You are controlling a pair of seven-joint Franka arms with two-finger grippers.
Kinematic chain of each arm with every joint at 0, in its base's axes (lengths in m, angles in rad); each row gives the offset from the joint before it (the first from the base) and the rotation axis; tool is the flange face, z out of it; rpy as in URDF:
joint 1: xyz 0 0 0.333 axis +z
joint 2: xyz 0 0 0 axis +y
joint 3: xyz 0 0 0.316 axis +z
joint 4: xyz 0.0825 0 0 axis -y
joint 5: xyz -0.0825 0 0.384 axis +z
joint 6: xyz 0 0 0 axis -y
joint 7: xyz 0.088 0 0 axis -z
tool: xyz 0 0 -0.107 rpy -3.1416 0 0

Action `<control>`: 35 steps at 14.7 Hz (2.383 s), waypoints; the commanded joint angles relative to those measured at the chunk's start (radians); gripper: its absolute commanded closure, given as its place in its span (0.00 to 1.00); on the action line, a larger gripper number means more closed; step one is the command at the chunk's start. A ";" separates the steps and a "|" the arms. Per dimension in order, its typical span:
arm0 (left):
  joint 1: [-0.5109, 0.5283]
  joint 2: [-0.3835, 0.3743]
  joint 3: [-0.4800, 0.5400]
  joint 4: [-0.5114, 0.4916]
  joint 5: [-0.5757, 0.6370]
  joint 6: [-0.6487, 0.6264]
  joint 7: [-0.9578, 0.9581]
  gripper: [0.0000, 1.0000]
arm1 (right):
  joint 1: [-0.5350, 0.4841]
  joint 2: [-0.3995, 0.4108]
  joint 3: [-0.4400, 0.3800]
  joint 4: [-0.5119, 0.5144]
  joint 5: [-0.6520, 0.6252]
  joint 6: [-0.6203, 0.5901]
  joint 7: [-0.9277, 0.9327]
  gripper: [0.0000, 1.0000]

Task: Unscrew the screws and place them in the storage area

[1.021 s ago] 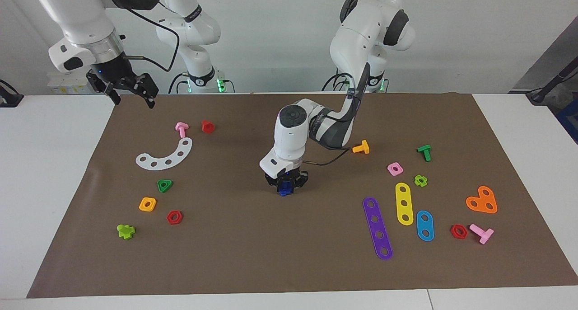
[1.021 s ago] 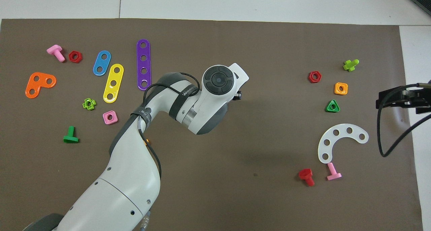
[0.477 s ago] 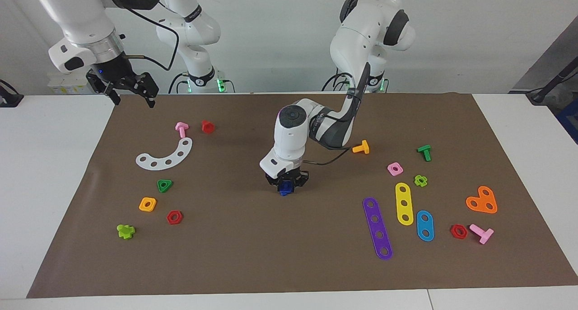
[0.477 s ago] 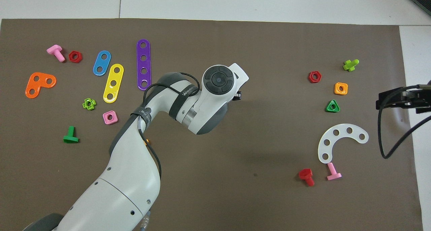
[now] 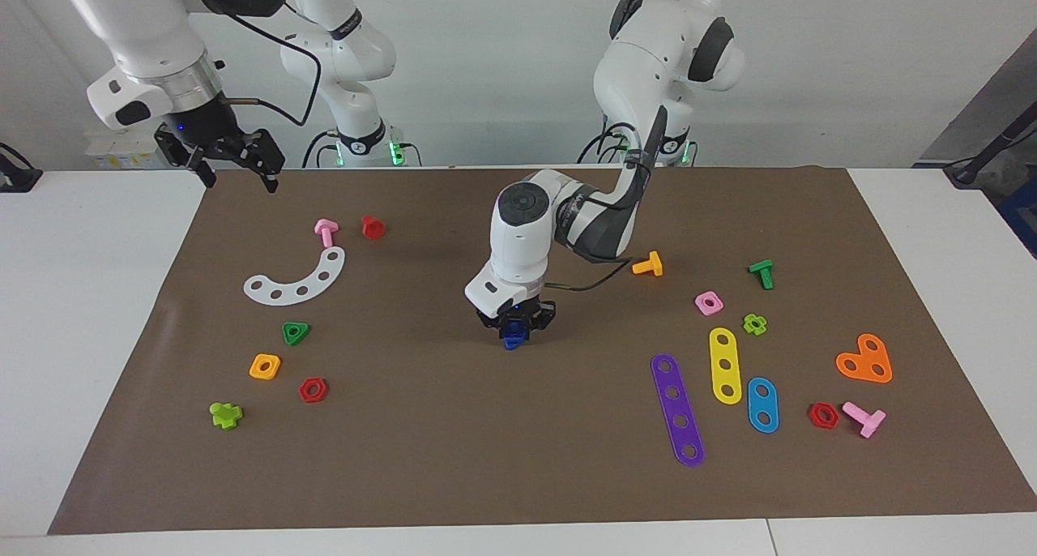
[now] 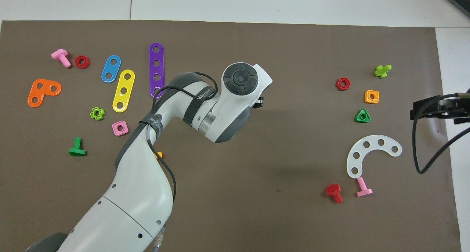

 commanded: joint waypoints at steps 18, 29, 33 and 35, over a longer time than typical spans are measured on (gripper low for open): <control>0.381 -0.298 0.014 -0.313 -0.079 -0.073 0.395 0.86 | 0.176 0.036 0.032 -0.031 0.002 0.148 0.196 0.00; 0.441 -0.435 0.017 -0.746 -0.079 0.315 0.501 0.59 | 0.445 0.442 0.034 0.093 -0.012 0.459 0.508 0.00; 0.441 -0.432 0.017 -0.725 -0.079 0.319 0.495 0.00 | 0.508 0.539 0.034 0.094 -0.009 0.566 0.548 0.00; 0.447 -0.433 0.017 -0.694 -0.079 0.307 0.491 0.00 | 0.517 0.585 0.034 0.094 -0.018 0.622 0.557 0.00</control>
